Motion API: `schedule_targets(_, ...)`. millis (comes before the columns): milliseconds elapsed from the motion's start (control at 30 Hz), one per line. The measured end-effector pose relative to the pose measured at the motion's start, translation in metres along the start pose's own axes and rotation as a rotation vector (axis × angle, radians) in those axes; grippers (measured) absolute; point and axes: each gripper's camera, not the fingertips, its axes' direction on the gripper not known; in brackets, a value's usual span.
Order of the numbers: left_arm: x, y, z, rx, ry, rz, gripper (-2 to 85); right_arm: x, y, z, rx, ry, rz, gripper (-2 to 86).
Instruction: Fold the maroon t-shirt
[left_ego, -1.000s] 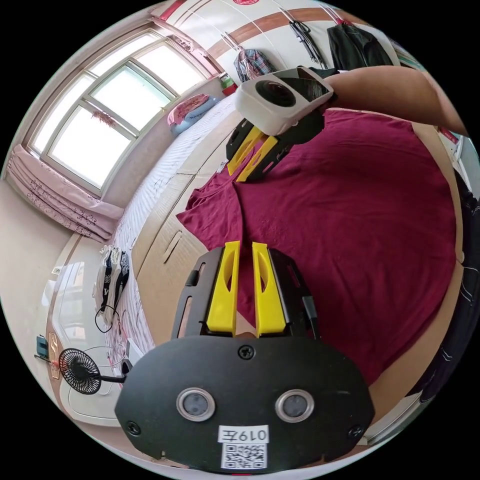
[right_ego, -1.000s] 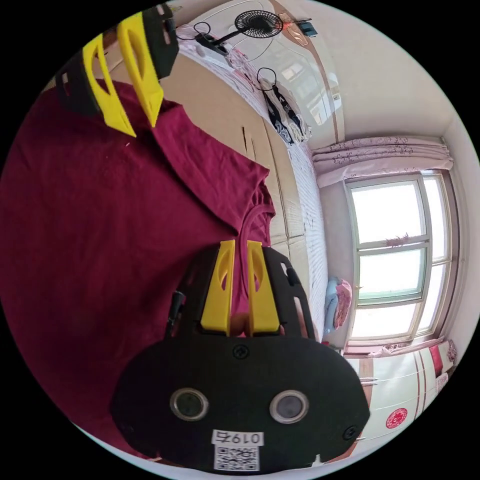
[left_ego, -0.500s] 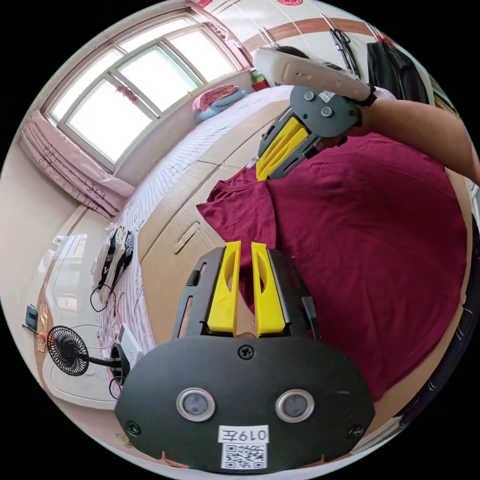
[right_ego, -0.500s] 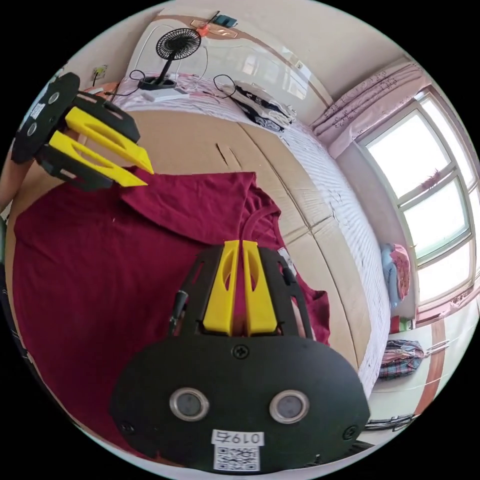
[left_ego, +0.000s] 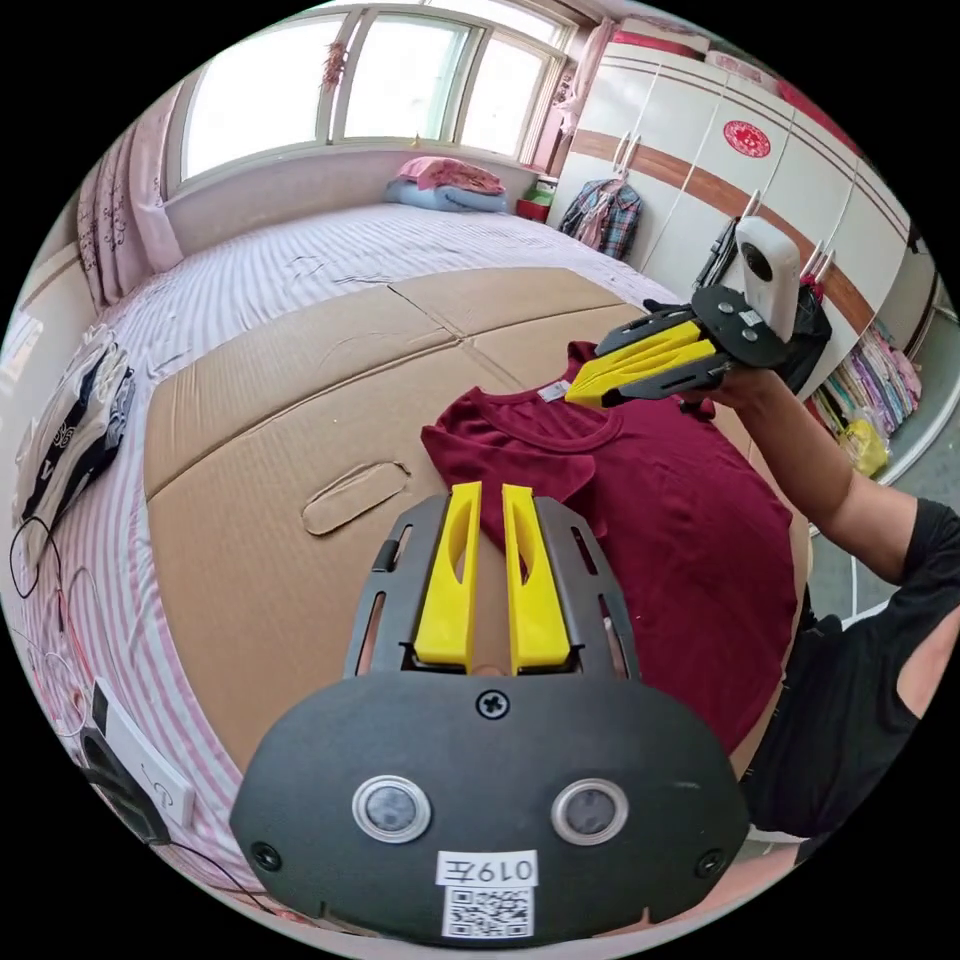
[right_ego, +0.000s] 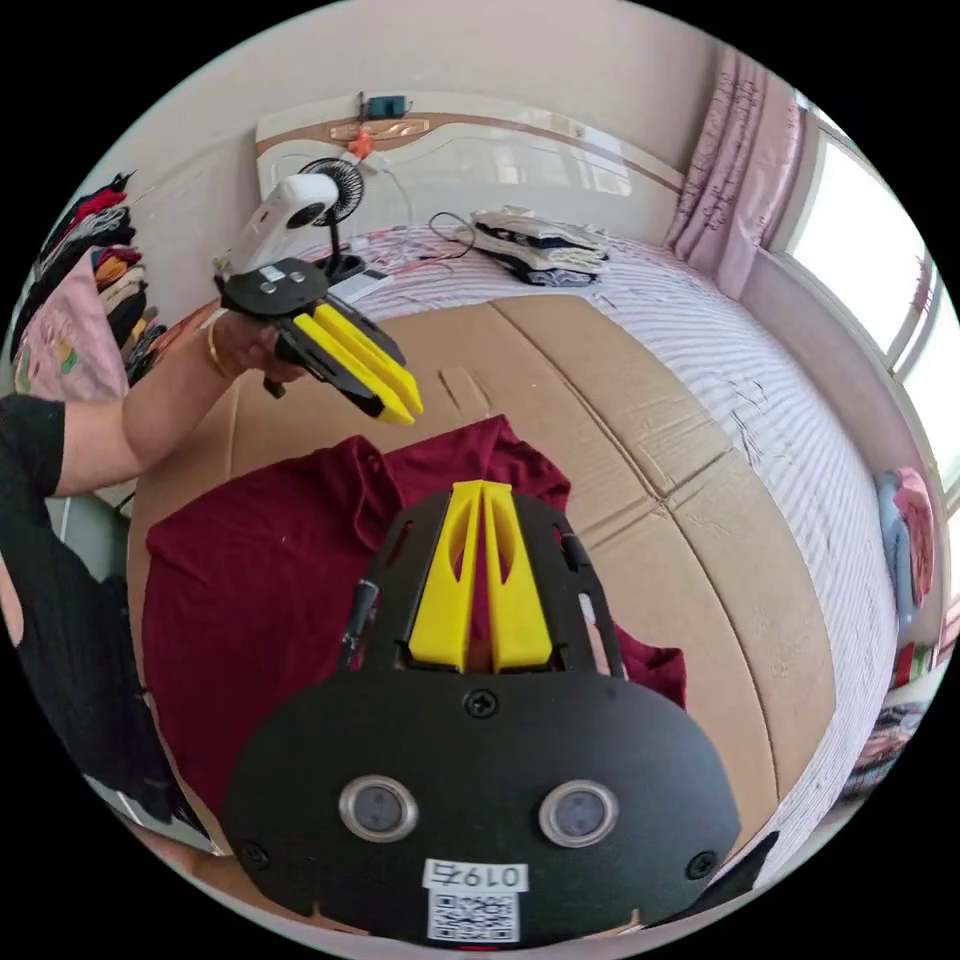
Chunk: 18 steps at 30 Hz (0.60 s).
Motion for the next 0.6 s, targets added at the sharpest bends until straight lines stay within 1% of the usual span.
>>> schedule_targets(67,0.012,0.011,-0.005,0.012,-0.015,0.044,4.9,-0.015,0.000,0.001,-0.035,0.034,-0.076,1.8)
schedule_targets(167,0.022,0.031,-0.018,0.044,-0.036,0.065,7.4,-0.025,0.010,-0.003,-0.029,0.099,-0.120,3.8)
schedule_targets(267,0.029,0.041,-0.024,0.029,-0.076,0.080,8.6,-0.023,0.016,-0.005,-0.043,0.055,-0.112,4.6)
schedule_targets(400,0.043,0.043,-0.014,-0.030,-0.137,0.117,8.9,-0.022,0.019,-0.005,-0.054,0.069,-0.096,4.8)
schedule_targets(600,0.058,0.042,0.001,-0.070,-0.246,0.125,8.1,-0.021,0.022,-0.006,-0.077,0.079,-0.089,4.7)
